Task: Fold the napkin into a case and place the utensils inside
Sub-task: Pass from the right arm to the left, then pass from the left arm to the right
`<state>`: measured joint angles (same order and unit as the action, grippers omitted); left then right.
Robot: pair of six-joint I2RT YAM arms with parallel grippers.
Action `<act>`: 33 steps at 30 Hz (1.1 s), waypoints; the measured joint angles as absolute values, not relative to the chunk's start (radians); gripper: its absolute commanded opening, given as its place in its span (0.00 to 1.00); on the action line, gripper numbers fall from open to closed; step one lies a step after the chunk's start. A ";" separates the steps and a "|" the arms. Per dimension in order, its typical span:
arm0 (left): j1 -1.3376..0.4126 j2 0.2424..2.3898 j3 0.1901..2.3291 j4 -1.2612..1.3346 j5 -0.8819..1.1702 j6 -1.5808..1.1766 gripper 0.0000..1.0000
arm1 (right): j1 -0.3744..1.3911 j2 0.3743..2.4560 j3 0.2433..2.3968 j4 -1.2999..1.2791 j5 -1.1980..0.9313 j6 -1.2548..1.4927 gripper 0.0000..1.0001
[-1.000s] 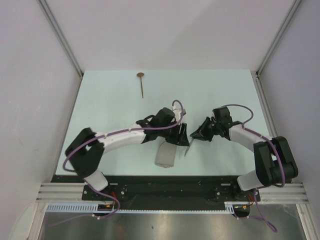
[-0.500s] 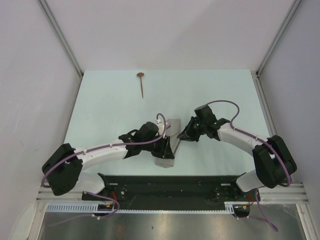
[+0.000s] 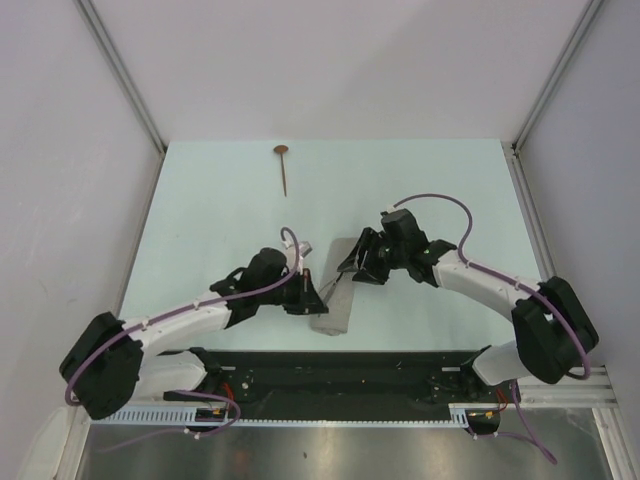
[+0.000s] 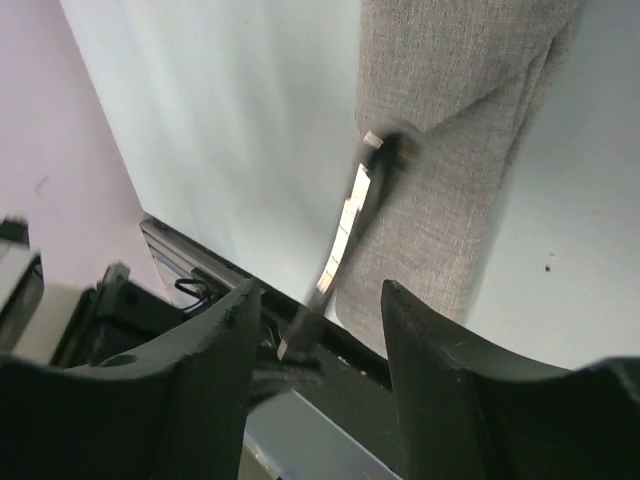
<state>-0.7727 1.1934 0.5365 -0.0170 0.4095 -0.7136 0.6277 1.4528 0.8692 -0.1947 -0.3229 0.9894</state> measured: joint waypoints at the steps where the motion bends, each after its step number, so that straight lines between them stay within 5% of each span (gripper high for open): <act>1: -0.753 1.168 0.520 -0.018 0.411 -0.722 0.00 | 0.629 1.432 0.857 -0.192 -0.322 0.979 0.58; 33: -0.733 0.905 0.507 -0.173 0.211 -0.737 0.00 | 0.802 1.423 0.931 -0.142 -0.183 1.072 0.56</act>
